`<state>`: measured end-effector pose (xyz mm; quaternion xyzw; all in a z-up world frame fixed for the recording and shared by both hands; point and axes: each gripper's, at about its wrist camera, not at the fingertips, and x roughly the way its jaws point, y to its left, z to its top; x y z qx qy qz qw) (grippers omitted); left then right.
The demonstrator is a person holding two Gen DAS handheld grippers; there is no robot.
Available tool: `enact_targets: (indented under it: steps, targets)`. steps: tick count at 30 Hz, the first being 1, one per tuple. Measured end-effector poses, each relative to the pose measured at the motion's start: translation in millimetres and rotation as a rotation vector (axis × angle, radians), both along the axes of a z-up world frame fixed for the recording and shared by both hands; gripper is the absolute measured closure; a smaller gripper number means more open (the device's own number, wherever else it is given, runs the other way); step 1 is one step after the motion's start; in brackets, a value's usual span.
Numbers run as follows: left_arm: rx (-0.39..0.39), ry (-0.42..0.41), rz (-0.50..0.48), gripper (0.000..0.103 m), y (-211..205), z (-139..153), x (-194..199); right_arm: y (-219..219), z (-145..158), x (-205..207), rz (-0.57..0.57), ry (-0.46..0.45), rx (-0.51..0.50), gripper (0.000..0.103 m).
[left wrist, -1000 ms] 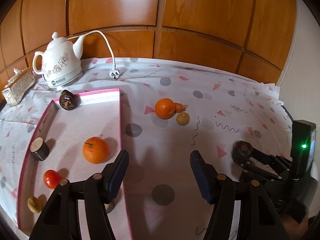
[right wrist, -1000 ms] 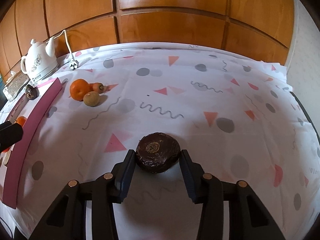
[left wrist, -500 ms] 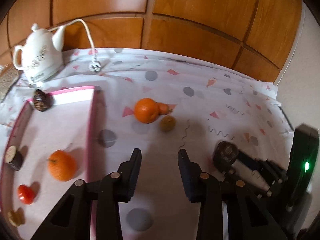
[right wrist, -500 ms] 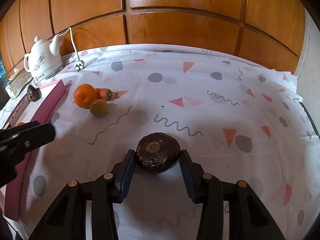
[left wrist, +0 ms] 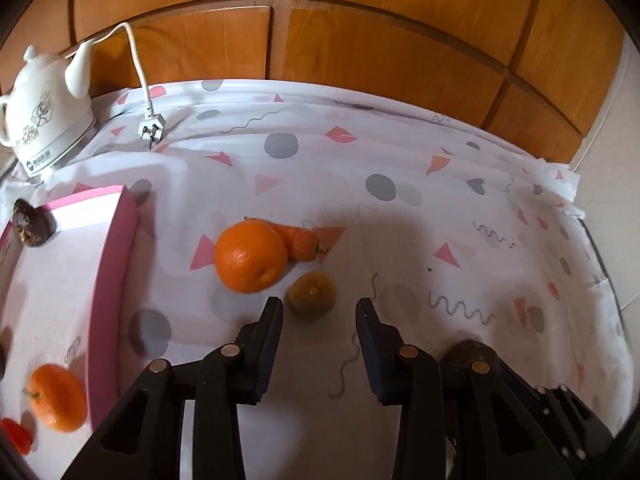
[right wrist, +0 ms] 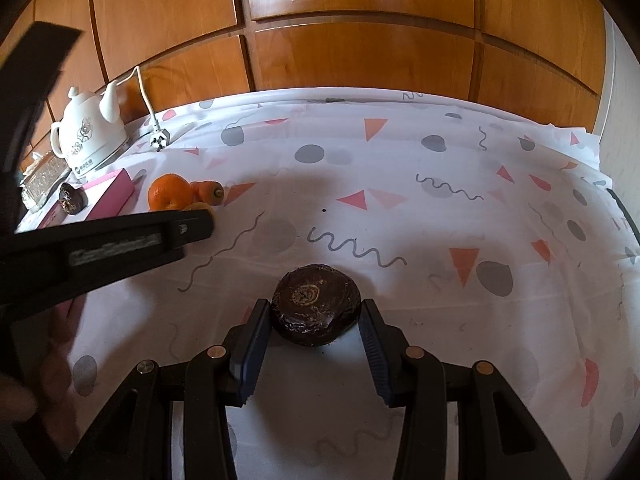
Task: Organize fruits
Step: 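Grasp the small yellow-green fruit with left tool while right holds the dark fruit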
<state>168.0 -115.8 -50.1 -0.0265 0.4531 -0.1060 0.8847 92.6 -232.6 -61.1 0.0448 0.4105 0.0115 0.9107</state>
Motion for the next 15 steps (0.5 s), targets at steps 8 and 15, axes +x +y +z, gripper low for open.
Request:
enact_targets:
  steps: [8, 15]
  targets:
    - [0.048, -0.024, 0.005, 0.075, -7.5, -10.0, 13.7, -3.2, -1.2, -0.8, 0.003, -0.003, 0.019, 0.057]
    - [0.025, -0.055, -0.009, 0.076, 5.5, -5.8, -15.5, -3.6, -2.3, -0.7, 0.006, -0.001, 0.023, 0.057]
